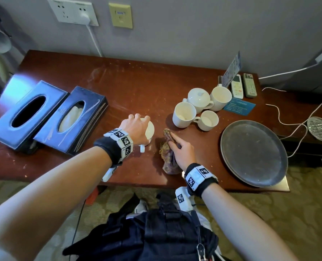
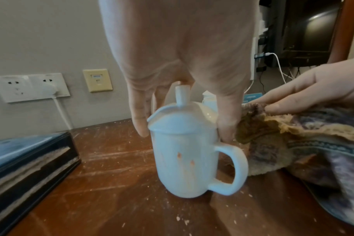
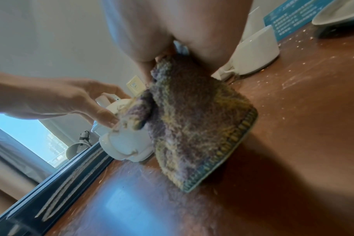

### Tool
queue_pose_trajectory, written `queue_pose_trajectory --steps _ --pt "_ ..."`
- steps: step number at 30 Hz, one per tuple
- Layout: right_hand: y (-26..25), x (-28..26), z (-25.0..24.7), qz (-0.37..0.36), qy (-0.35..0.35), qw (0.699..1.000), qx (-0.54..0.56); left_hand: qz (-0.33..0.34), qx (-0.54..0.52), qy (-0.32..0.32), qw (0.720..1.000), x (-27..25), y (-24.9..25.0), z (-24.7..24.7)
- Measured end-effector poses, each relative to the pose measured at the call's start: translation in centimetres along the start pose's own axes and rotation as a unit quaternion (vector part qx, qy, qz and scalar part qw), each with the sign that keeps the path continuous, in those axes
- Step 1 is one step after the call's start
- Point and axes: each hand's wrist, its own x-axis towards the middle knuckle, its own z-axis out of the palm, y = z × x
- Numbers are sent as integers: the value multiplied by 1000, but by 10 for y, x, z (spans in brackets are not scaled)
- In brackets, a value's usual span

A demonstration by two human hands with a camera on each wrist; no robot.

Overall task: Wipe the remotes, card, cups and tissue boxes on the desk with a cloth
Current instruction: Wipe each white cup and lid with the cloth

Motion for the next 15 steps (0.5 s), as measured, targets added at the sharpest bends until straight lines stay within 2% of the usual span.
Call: queue_pose_trajectory --steps 5,11,15 --pt "1 7 -6 0 23 1000 4 6 5 14 1000 1 8 0" --pt "-11 21 -5 -15 31 999 -15 -2 -46 11 999 -3 12 1" --pt "-23 25 -1 -13 31 999 -10 0 -94 45 995 -10 3 -9"
